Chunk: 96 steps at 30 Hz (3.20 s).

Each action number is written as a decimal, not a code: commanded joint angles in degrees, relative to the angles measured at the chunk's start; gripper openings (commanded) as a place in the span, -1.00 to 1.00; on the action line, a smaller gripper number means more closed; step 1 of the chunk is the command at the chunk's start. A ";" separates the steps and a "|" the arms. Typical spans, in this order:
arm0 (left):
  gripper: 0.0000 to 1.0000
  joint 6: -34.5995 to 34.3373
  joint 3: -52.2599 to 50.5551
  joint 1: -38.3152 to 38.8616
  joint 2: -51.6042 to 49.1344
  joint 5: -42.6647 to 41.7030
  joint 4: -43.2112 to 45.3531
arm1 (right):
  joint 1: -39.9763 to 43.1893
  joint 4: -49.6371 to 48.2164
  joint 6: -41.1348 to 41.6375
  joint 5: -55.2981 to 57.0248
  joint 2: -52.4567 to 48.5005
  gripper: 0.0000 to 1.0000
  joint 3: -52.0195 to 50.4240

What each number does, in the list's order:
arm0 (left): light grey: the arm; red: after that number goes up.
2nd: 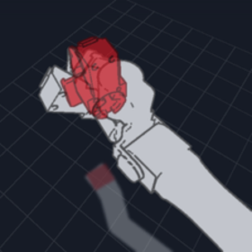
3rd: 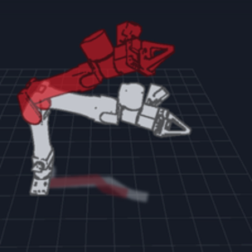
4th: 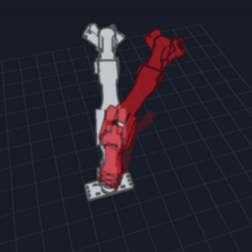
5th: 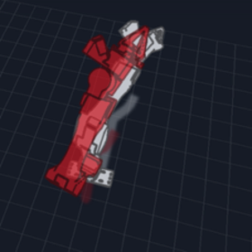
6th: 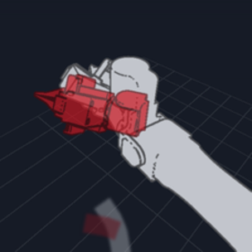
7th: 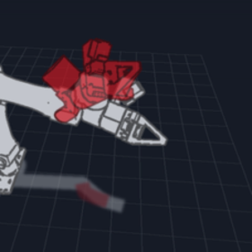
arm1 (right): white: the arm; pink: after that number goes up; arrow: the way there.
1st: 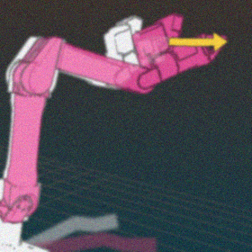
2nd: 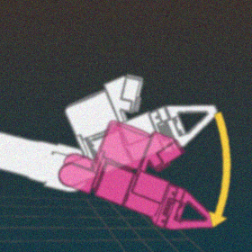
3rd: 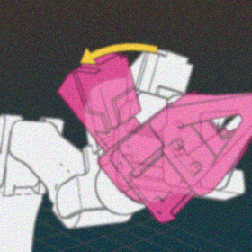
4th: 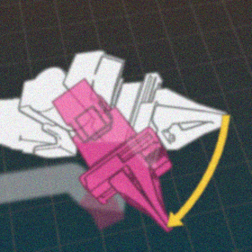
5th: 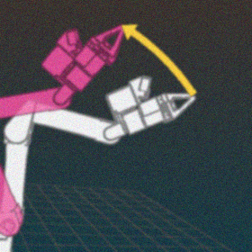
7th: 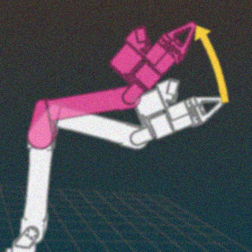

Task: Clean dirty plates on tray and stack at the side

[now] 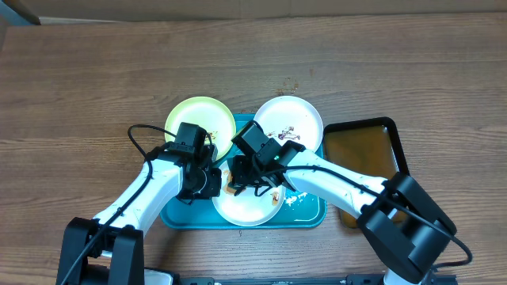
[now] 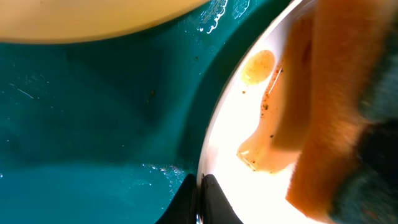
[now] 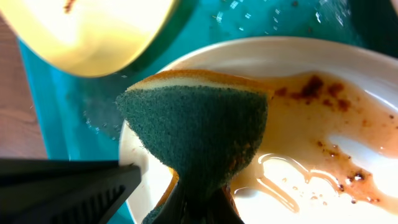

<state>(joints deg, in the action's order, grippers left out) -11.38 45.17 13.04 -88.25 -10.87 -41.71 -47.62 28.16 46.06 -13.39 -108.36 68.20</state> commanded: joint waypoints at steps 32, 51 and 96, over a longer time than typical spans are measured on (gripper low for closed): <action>-0.92 1.44 0.31 0.11 -0.46 0.35 -0.96 | 12.28 26.67 -13.81 1.03 -3.21 -0.92 0.50; -0.92 0.59 0.31 0.11 -0.46 0.28 -0.76 | 4.66 23.06 -19.02 2.43 1.75 -0.92 0.48; -0.92 1.75 12.74 16.90 18.62 42.42 -7.34 | 39.91 28.20 -28.09 13.11 18.86 -0.93 -3.39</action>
<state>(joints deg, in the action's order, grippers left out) -11.14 56.51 26.22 -70.70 22.39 -49.30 -7.64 57.39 18.92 -0.08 -89.62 65.82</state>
